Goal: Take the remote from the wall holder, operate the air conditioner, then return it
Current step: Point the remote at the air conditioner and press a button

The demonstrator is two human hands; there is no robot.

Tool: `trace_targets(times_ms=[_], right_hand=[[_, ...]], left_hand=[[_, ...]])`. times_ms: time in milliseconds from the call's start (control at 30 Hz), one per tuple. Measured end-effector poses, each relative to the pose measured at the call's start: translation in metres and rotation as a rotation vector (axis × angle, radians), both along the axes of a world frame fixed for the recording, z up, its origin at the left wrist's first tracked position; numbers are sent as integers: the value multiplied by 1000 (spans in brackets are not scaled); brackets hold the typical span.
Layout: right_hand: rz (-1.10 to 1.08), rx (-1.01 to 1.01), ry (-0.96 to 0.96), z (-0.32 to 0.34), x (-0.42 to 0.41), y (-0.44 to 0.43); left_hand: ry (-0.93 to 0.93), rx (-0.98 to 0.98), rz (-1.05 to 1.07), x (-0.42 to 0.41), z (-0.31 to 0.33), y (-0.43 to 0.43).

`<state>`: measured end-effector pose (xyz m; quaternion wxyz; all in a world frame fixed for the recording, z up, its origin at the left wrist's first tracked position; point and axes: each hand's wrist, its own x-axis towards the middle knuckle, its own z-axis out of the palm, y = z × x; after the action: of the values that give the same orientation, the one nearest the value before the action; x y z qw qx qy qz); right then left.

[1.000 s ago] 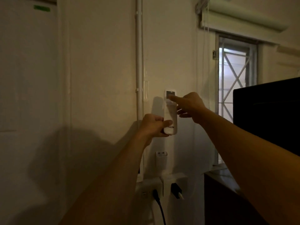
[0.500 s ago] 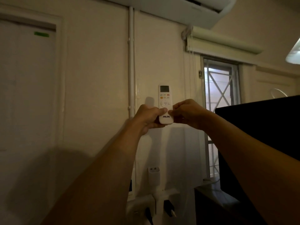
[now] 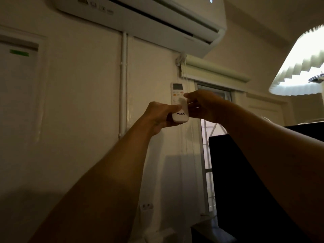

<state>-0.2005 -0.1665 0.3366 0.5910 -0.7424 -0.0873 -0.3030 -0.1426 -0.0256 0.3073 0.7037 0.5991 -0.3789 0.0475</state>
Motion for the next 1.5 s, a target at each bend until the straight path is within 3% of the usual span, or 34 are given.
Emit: trace_targets(times_ms=[300, 1500], right_hand=[[-168, 68, -88, 44, -24, -21], [-175, 93, -172, 64, -69, -31]], left_hand=[[-59, -9, -130, -16, 33, -28], [-134, -31, -224, -48, 64, -46]])
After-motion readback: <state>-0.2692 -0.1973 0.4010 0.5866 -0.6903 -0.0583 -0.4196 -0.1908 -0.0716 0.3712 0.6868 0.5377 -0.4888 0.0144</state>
